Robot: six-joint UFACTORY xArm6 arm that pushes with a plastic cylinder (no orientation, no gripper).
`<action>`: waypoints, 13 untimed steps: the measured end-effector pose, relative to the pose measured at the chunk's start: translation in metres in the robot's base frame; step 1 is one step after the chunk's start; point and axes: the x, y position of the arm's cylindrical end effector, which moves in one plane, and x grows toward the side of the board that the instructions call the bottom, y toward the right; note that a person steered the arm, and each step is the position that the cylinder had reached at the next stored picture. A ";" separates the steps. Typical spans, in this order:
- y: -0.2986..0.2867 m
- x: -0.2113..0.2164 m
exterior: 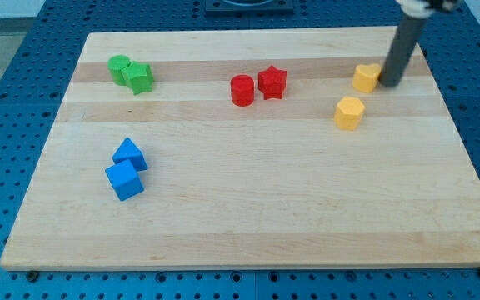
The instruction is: Move yellow heart to the top right of red star
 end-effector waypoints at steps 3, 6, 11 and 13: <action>0.020 -0.045; 0.069 -0.018; -0.147 -0.070; -0.060 -0.028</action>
